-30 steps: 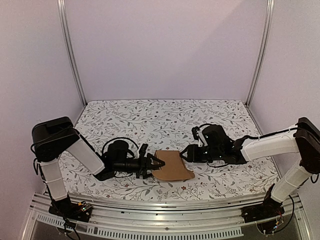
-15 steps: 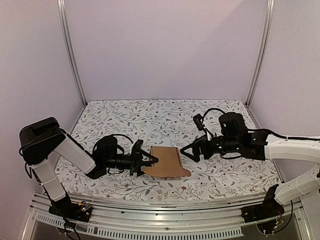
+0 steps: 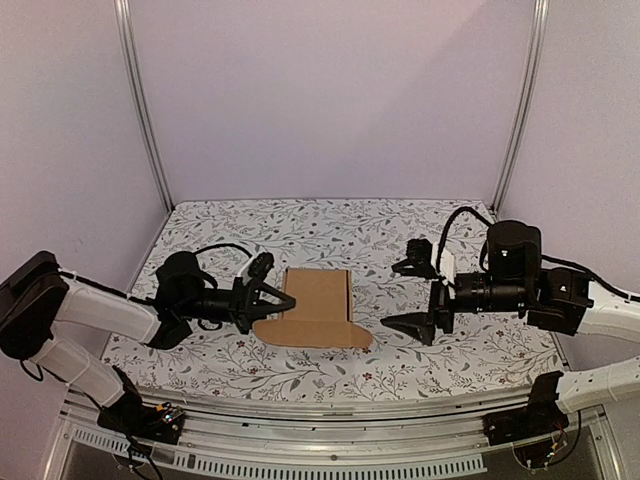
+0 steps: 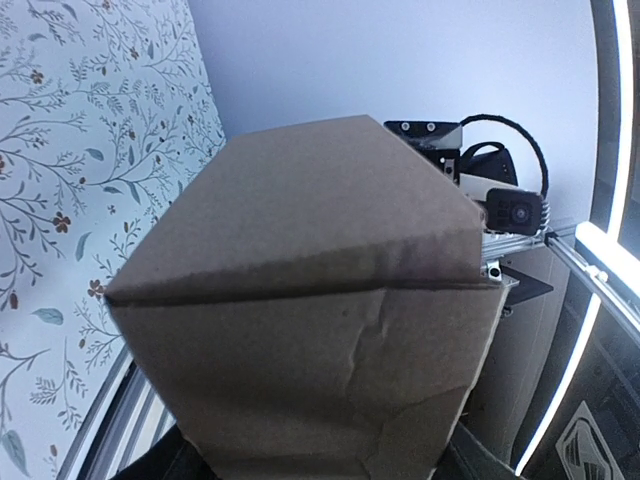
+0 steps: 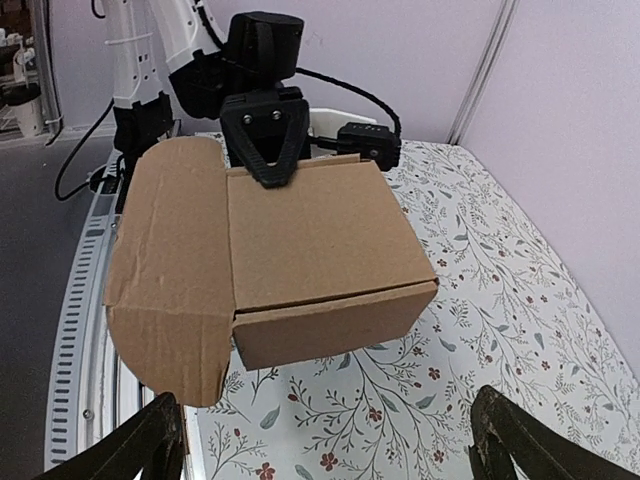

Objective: Fold the paper box

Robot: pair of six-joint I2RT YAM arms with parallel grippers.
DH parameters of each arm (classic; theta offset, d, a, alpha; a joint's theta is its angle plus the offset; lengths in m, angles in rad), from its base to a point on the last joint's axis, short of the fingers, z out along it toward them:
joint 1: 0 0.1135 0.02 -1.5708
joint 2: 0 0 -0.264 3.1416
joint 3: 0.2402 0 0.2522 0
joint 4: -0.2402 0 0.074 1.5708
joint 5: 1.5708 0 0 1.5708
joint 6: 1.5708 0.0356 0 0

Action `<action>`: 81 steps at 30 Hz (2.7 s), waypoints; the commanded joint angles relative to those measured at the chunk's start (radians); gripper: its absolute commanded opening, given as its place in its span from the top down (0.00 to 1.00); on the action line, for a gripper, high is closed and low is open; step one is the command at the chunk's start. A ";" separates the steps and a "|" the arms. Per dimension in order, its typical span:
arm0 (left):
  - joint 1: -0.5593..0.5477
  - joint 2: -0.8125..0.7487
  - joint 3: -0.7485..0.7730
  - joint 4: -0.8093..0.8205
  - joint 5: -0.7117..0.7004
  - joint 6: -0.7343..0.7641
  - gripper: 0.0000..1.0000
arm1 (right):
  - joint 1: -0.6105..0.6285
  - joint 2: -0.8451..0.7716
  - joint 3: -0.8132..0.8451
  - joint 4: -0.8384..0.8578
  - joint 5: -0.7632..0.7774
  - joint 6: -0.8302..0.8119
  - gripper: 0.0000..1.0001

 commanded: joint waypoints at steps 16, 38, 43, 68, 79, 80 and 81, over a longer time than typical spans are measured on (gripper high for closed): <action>0.080 -0.339 -0.007 -0.288 0.219 0.100 0.39 | 0.582 0.147 -0.057 0.415 0.945 -1.084 0.01; 0.084 -0.365 -0.012 -0.330 0.310 0.162 0.43 | 0.645 0.537 -0.081 1.106 0.957 -1.680 0.04; 0.084 -0.373 -0.012 -0.338 0.313 0.166 0.44 | 0.645 0.548 -0.073 1.108 0.955 -1.670 0.16; 0.084 -0.476 0.020 -0.613 0.274 0.344 0.13 | 0.645 0.538 -0.051 0.999 0.975 -1.571 0.45; 0.086 -0.583 0.162 -1.098 0.067 0.645 0.00 | 0.644 0.437 -0.032 0.695 1.021 -1.314 0.46; 0.086 -0.595 0.167 -1.115 0.041 0.654 0.00 | 0.643 0.412 -0.028 0.653 1.025 -1.252 0.46; 0.087 -0.608 0.174 -1.134 0.015 0.670 0.00 | 0.642 0.398 -0.027 0.620 1.027 -1.214 0.46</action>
